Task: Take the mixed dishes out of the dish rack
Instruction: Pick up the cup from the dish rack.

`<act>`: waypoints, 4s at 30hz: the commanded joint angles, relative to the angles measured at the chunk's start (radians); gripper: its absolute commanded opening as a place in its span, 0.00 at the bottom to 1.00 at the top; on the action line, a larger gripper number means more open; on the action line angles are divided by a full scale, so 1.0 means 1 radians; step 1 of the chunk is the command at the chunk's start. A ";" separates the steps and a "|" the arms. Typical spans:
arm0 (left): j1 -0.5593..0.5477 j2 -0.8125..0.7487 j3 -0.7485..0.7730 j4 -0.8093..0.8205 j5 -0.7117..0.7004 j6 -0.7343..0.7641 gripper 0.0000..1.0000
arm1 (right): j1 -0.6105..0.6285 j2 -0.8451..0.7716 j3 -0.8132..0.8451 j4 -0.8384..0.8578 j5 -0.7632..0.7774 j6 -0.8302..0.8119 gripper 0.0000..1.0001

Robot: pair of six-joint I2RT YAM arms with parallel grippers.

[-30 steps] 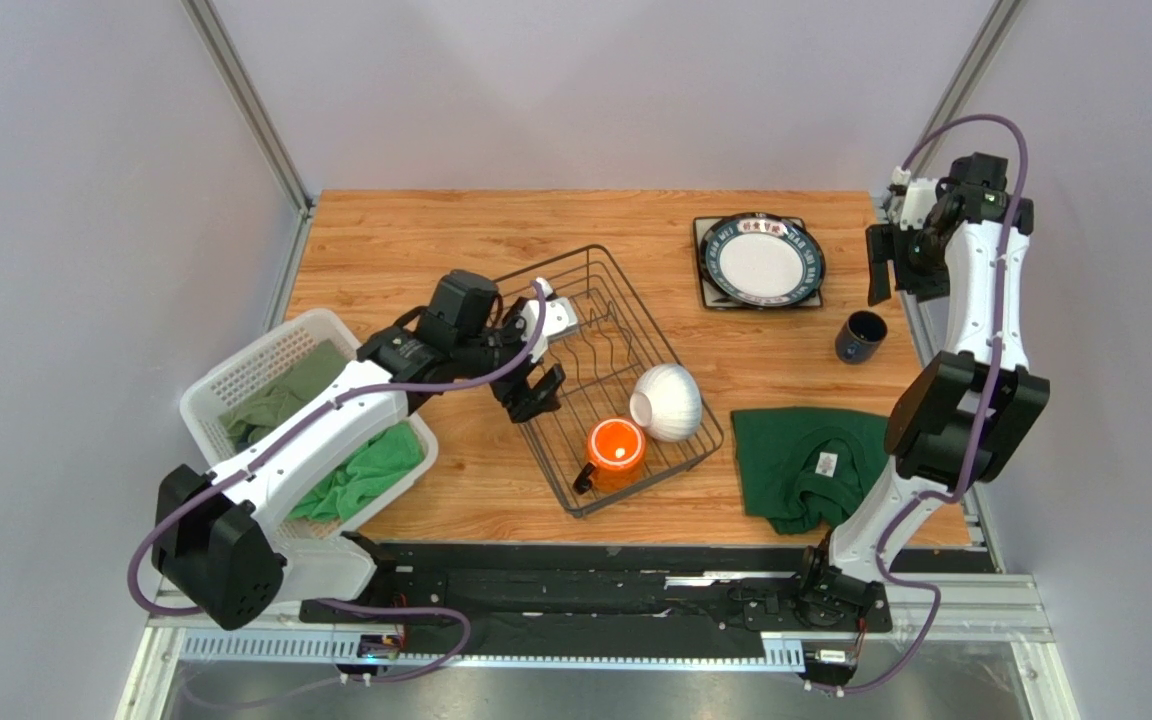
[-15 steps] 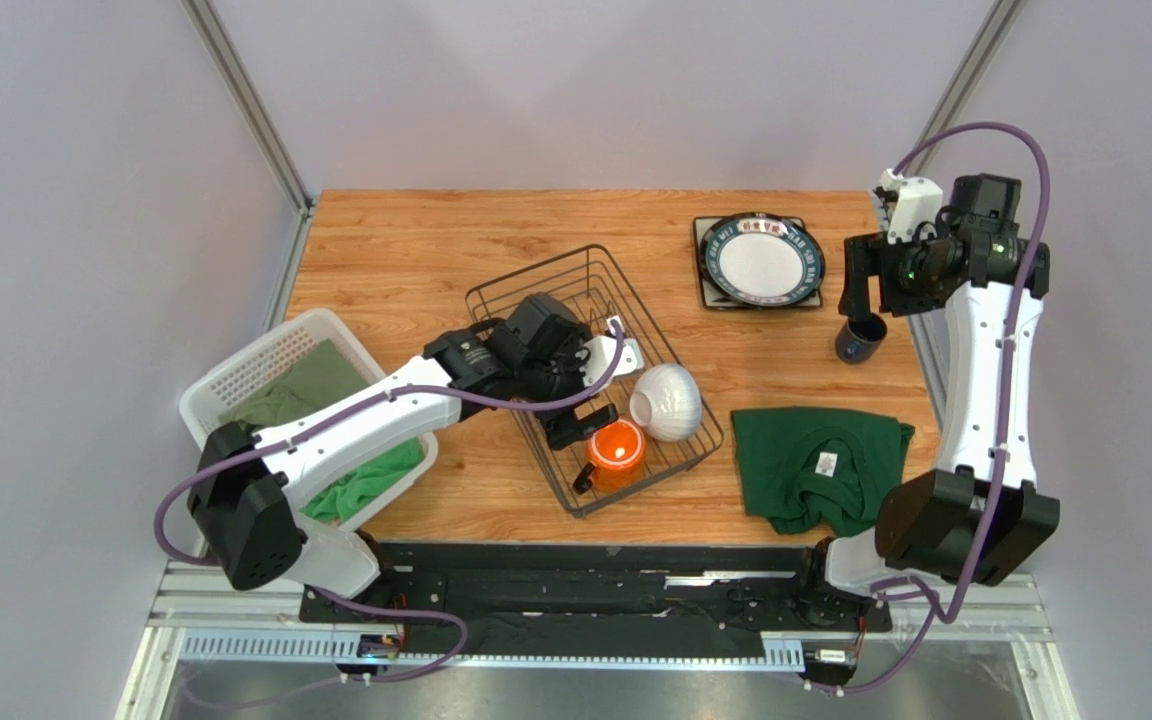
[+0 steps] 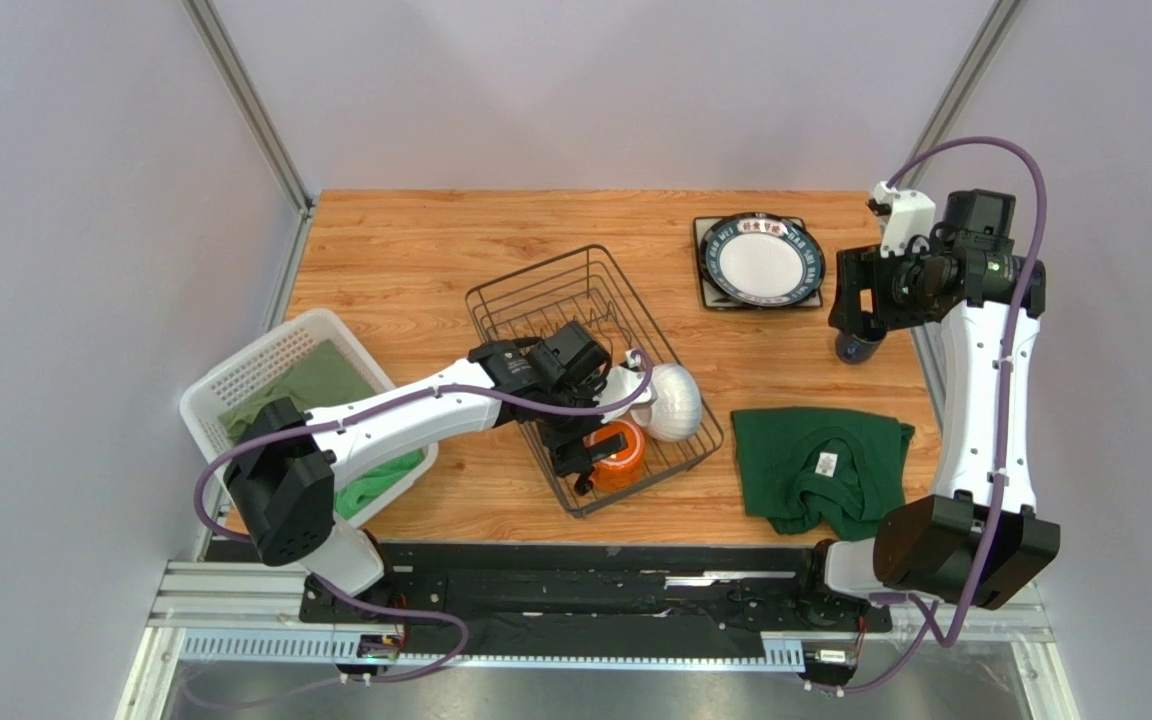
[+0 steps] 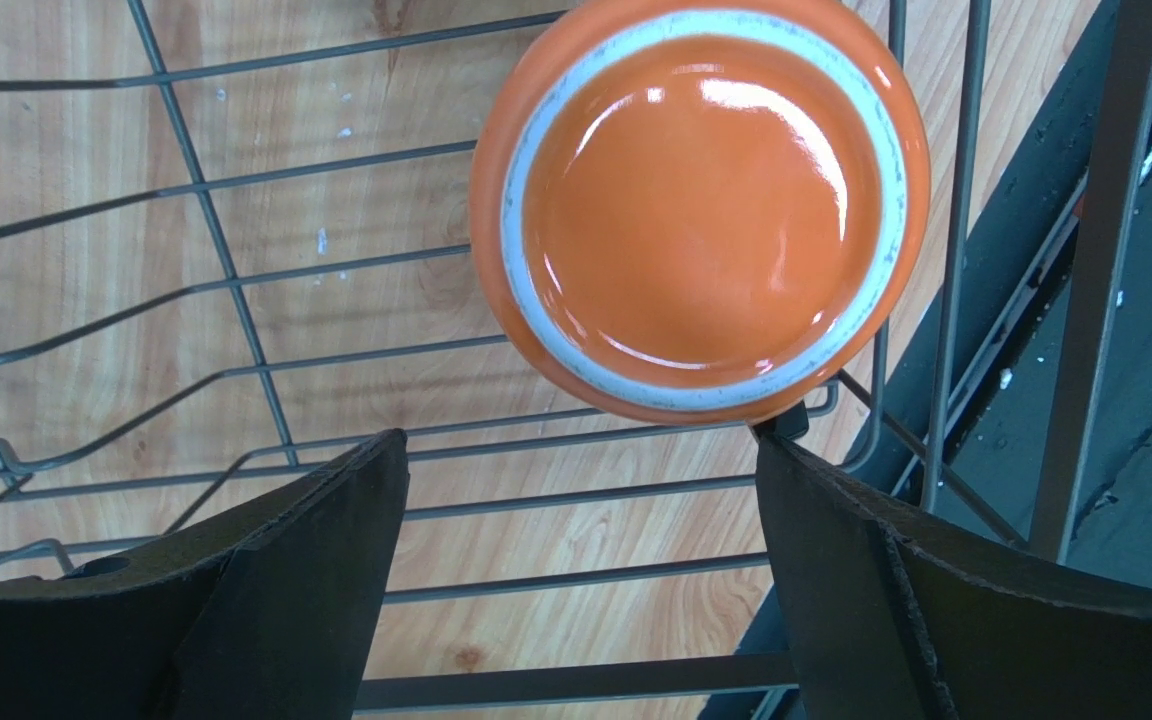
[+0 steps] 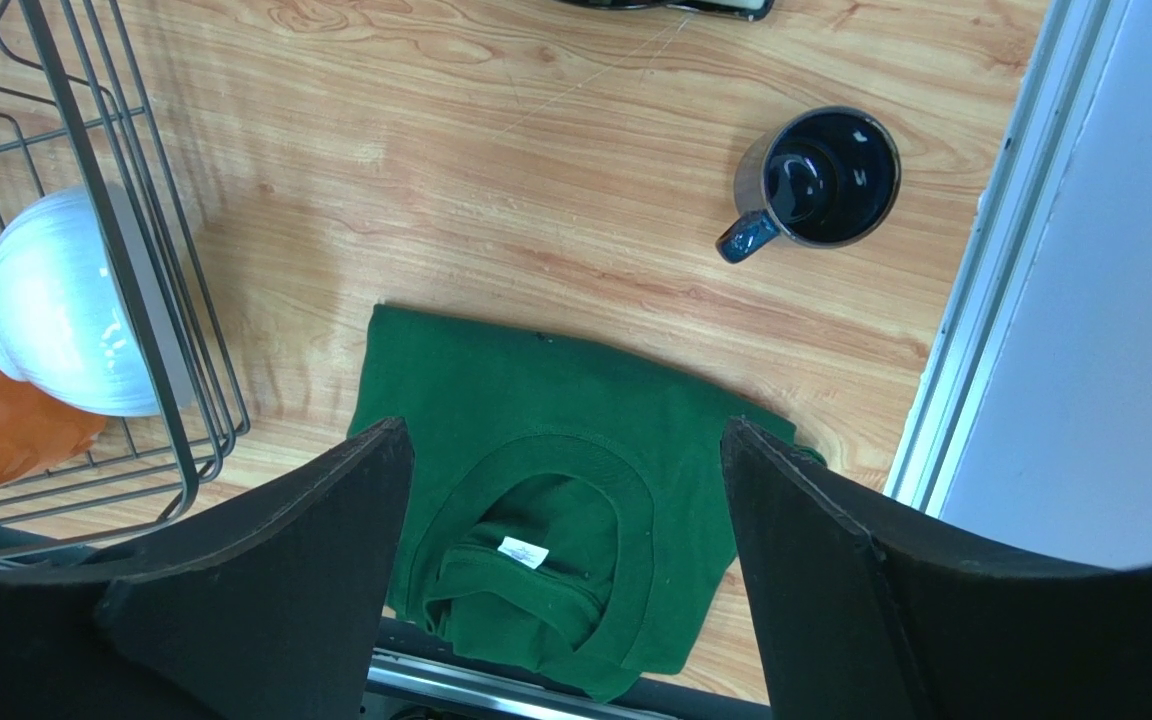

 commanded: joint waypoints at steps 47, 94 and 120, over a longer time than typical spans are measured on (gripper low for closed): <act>-0.040 0.058 -0.052 0.119 0.041 -0.148 0.79 | 0.066 -0.033 -0.151 0.086 -0.041 0.074 0.73; -0.039 -0.048 -0.191 0.264 0.016 -0.009 0.20 | 0.066 -0.012 -0.276 0.128 -0.084 0.035 0.71; 0.132 -0.282 -0.149 0.238 0.209 -0.043 0.00 | 0.079 -0.041 -0.224 0.103 -0.254 0.047 0.69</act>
